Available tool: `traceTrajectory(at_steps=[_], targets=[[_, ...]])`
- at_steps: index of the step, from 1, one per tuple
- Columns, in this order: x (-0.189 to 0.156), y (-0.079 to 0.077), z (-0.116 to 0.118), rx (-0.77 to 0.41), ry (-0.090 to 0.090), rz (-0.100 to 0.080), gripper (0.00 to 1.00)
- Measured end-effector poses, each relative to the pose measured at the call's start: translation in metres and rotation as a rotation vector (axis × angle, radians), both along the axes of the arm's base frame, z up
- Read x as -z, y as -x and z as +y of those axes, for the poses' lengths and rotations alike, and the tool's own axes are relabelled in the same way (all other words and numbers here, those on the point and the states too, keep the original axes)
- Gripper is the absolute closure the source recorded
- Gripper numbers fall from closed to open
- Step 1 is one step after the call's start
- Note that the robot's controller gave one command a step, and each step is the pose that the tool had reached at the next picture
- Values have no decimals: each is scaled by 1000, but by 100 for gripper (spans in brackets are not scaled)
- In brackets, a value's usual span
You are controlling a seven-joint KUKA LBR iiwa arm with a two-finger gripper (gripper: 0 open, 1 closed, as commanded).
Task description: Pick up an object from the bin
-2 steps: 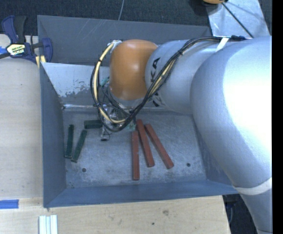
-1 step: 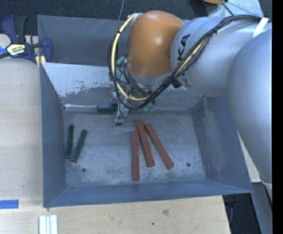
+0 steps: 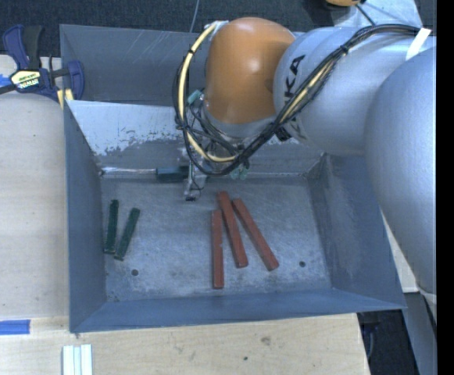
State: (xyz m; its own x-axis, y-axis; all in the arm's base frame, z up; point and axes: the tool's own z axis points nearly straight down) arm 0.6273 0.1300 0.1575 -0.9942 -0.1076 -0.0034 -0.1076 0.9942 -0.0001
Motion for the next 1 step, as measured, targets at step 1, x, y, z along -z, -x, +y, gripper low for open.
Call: traceTrajectory(at_steps=[1], targets=[[-61, -1, -16, 28, 0, 0, 100]])
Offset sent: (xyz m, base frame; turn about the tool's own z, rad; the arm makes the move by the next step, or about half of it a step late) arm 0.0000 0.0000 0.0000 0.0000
